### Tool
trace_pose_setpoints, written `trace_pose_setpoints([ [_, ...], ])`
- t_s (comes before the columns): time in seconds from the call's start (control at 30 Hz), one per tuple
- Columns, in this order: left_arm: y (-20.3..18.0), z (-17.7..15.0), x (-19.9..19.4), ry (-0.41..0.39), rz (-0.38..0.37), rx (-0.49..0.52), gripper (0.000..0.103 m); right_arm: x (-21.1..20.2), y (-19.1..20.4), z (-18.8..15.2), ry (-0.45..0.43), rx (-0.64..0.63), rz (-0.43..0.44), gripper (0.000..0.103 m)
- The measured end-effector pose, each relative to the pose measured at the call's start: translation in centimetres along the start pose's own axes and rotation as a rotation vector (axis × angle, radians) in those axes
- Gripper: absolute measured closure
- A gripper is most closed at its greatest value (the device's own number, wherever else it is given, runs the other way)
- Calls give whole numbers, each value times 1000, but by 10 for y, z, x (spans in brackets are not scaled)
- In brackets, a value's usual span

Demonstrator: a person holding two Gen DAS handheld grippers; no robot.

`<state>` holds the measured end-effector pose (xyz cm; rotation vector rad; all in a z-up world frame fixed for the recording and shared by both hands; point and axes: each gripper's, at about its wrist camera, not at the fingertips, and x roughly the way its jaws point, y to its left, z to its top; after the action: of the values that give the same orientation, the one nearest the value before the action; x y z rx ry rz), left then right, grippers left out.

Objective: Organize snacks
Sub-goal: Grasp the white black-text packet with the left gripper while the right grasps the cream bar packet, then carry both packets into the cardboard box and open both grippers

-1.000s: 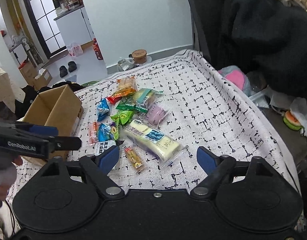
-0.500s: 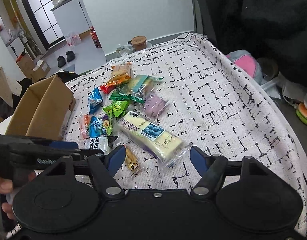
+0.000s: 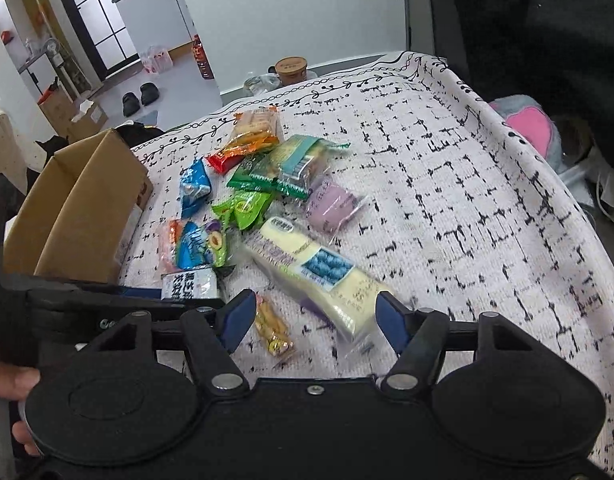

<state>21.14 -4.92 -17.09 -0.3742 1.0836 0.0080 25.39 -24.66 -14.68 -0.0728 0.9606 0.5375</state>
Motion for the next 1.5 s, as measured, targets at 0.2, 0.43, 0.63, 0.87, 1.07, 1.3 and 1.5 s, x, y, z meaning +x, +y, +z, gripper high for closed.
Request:
trace_pose_setpoints([
  [0.2, 5, 0, -1, -18, -17, -29, 54, 16, -4, 8, -13, -14, -14, 38],
  [0.43, 11, 2, -12, -57, 4, -59, 65, 34, -13, 0, 44, 3, -23, 47],
  [0.63, 7, 5, -15, -63, 40, -46, 60, 27, -11, -12, 83, 17, 15, 59],
  [0.87, -10, 1, -5, -49, 55, 20, 35, 16, -5, -22, 123, 70, -14, 63],
  [1.07, -6, -4, 2, -44, 110, 28, 36, 10, 4, -30, 129, 68, -19, 58],
  [1.3, -5, -9, -2, -46, 114, 49, 53, 27, 14, -21, 84, 31, -13, 53],
  [1.5, -4, -13, -18, -76, 92, 61, 57, 25, 10, -23, 120, 98, 48, 70],
])
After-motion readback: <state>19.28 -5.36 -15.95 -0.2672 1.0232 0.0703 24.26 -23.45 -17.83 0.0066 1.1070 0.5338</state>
